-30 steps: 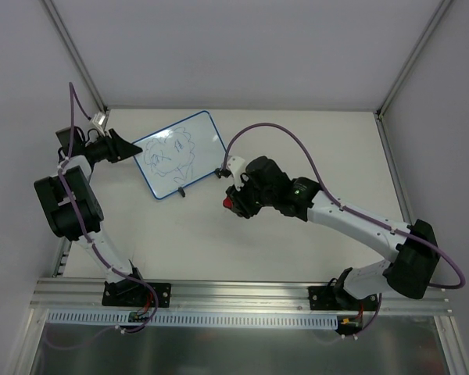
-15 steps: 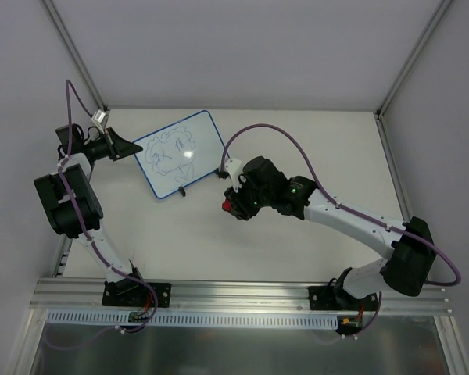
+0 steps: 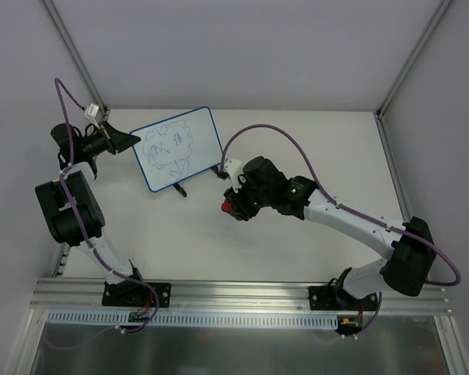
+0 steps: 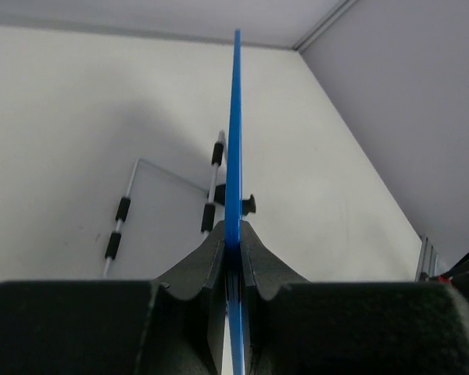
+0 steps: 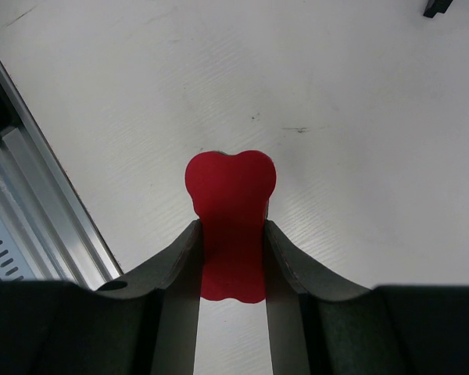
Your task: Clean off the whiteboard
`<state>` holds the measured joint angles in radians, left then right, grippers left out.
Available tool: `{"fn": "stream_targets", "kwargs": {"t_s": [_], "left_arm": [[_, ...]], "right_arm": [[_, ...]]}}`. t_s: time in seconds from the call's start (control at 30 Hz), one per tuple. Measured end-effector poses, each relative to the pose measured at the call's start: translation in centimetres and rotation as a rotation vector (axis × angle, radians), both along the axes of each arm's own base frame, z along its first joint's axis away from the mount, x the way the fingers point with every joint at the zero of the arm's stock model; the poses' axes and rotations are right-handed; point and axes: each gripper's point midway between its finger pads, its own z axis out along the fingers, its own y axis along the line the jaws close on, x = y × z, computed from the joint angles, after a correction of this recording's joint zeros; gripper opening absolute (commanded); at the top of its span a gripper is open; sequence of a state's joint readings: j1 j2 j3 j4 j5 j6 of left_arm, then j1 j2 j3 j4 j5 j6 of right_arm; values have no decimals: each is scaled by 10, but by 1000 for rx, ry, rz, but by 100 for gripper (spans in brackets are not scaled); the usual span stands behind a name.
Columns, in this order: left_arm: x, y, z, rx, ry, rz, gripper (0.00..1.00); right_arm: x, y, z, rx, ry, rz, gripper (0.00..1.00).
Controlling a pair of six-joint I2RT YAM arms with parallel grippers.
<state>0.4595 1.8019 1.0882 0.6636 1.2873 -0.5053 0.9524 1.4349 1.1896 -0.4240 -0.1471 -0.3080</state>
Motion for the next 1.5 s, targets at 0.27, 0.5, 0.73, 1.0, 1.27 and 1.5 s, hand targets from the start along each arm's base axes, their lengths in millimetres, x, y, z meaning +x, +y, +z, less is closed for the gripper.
{"fn": "stream_targets", "kwargs": {"t_s": [0.27,0.5,0.73,1.0,1.27,1.5], "left_arm": [[12,4,55,-89,-122,71,0],[15,2,62,-150,-100,102,0],[18,4,68,-200,-80,154,0],[15,9,107,-225,-167,255,0],[9,-30,128,-215,-222,197,0],[-40,-128,146,-175,-278,28,0]], "right_arm": [[0,0,0,0,-1,0,17],[0,0,0,-1,-3,3,16],[1,-1,0,-6,-12,7,15],[4,-3,0,-10,-21,-1,14],[13,-10,10,-6,-60,-51,9],[34,-29,35,35,-125,-205,9]]}}
